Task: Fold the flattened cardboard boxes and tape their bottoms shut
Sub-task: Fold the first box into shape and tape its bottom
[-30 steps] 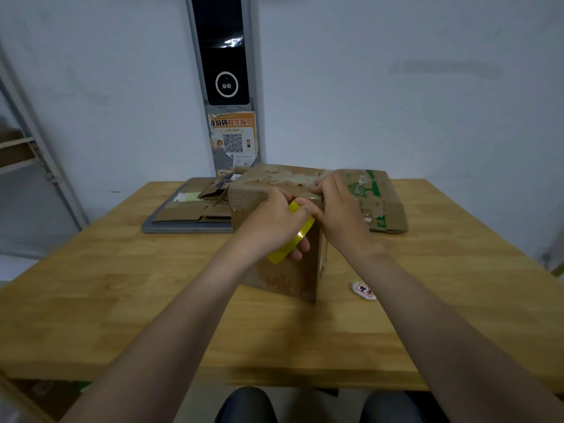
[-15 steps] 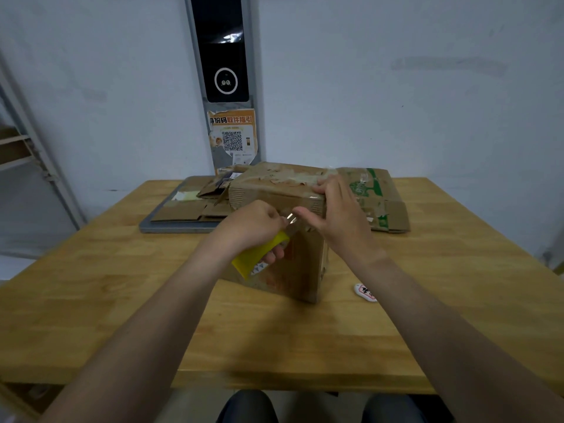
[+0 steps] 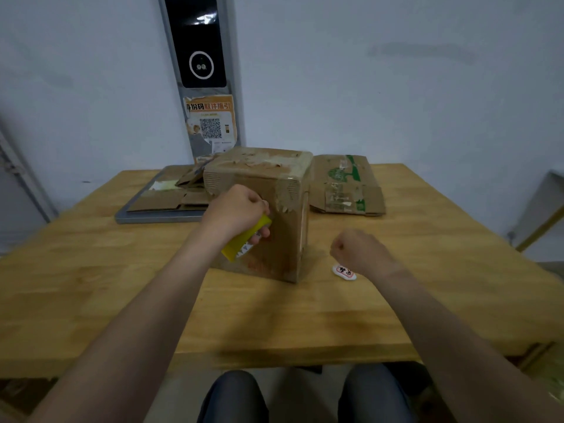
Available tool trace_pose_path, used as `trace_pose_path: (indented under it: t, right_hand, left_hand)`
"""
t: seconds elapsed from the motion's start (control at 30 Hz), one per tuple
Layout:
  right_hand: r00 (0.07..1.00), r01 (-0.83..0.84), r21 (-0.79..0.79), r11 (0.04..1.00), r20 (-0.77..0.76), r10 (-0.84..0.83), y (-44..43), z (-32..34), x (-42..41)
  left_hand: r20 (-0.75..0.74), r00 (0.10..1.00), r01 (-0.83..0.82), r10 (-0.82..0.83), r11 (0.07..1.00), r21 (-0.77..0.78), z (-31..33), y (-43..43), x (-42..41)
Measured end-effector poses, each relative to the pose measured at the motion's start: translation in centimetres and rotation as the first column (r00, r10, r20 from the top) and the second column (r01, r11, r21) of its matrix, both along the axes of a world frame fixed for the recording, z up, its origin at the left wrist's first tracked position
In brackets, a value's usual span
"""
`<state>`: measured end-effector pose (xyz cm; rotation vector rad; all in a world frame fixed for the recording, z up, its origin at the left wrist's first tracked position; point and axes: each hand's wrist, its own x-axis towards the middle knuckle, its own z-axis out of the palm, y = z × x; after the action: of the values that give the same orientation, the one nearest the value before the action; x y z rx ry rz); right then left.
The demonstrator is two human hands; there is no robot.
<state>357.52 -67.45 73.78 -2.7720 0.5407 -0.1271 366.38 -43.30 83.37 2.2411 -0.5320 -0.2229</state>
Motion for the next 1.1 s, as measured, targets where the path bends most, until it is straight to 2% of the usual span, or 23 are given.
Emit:
trace_pose_path:
  t: [0.03, 0.07, 0.1, 0.17, 0.27, 0.37, 0.5, 0.57, 0.67, 0.77, 0.8, 0.83, 1.0, 1.1]
  right_hand:
    - [0.985, 0.001, -0.006, 1.000, -0.171, -0.002, -0.3, -0.9, -0.4]
    - [0.966, -0.010, -0.030, 1.000, -0.257, 0.002, -0.4, -1.7, -0.6]
    - [0.962, -0.022, -0.065, 0.998, -0.273, 0.003, -0.4, -2.4, -0.8]
    - [0.983, -0.015, -0.118, 0.993, -0.184, -0.007, -0.4, -3.4, -0.9]
    - [0.992, -0.017, -0.107, 0.994, -0.128, 0.003, -0.3, -4.0, -1.0]
    - [0.998, -0.010, 0.121, 0.993, -0.053, 0.017, -0.6, -3.9, -1.0]
    - [0.979, -0.074, 0.452, 0.889, 0.204, -0.022, -0.2, -1.8, -1.0]
    - [0.934, -0.122, 0.612, 0.781, 0.337, -0.119, 0.1, -0.2, -1.4]
    - [0.870, -0.252, 0.789, 0.561, 0.438, -0.225, 1.1, 2.4, -2.0]
    - [0.832, -0.413, 0.868, 0.275, 0.482, -0.274, 2.0, 4.1, -2.4]
    - [0.818, -0.459, 0.862, 0.213, 0.504, -0.277, 2.2, 4.6, -2.4]
    - [0.805, -0.489, 0.852, 0.189, 0.524, -0.280, 2.4, 5.0, -2.5]
    - [0.795, -0.524, 0.822, 0.223, 0.566, -0.220, 3.2, 6.5, -2.4]
    - [0.789, -0.512, 0.806, 0.295, 0.578, -0.210, 4.0, 7.1, -2.4]
  left_hand:
    - [-0.006, 1.000, -0.003, 0.003, 1.000, -0.003, -0.1, -0.1, -0.1]
    - [-0.006, 1.000, -0.005, 0.005, 1.000, 0.000, -0.1, -0.2, -0.1]
    - [-0.003, 1.000, -0.007, 0.007, 1.000, 0.005, -0.1, -0.2, -0.2]
    - [-0.005, 1.000, -0.009, 0.009, 1.000, 0.006, -0.2, -0.2, -0.4]
    - [-0.021, 1.000, -0.008, 0.008, 1.000, -0.003, -0.1, -0.3, -0.7]
    - [-0.028, 1.000, -0.003, 0.003, 1.000, -0.004, 0.0, -0.2, -0.9]
    - [-0.015, 1.000, 0.001, -0.001, 1.000, 0.011, 0.0, 0.1, -0.8]
    - [-0.010, 1.000, -0.001, 0.002, 1.000, 0.010, 0.1, 0.2, -0.8]
    - [-0.004, 1.000, -0.008, 0.008, 1.000, 0.011, 0.2, 0.4, -0.8]
    - [-0.005, 1.000, -0.011, 0.011, 1.000, 0.005, 0.3, 0.6, -0.7]
    - [-0.003, 1.000, -0.010, 0.010, 1.000, 0.005, 0.3, 0.6, -0.7]
    - [-0.001, 1.000, -0.007, 0.007, 1.000, 0.005, 0.4, 0.6, -0.7]
    - [0.005, 1.000, 0.004, -0.004, 1.000, -0.001, 0.5, 0.8, -1.0]
    - [0.047, 0.999, -0.009, 0.009, 1.000, 0.001, 0.5, 1.0, -1.2]
